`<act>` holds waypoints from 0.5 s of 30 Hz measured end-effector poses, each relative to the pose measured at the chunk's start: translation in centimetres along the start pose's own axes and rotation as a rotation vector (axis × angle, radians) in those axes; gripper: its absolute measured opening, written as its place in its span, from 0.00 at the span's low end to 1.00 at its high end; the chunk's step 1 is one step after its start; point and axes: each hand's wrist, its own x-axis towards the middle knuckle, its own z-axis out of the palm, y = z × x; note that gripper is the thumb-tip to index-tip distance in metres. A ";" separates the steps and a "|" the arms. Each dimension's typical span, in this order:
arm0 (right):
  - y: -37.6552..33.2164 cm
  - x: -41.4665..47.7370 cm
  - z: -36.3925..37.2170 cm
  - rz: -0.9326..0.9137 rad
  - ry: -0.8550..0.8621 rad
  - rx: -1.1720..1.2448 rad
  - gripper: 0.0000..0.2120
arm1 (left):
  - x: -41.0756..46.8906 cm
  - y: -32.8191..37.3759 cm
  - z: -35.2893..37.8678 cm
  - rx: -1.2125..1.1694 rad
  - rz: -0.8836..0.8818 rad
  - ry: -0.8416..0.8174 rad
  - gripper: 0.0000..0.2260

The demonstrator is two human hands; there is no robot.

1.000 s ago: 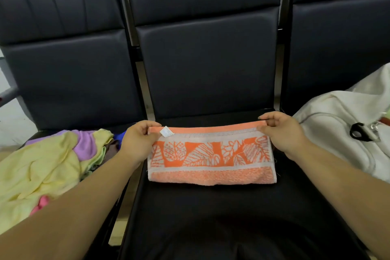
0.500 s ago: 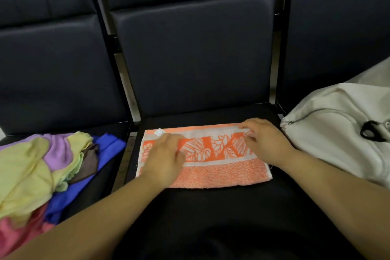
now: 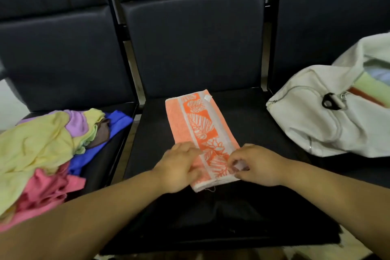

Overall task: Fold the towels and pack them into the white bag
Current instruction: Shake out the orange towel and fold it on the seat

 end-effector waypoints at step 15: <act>-2.1 -6.0 4.1 0.028 0.135 0.201 0.17 | -8.4 1.5 3.5 -0.676 -0.029 0.266 0.11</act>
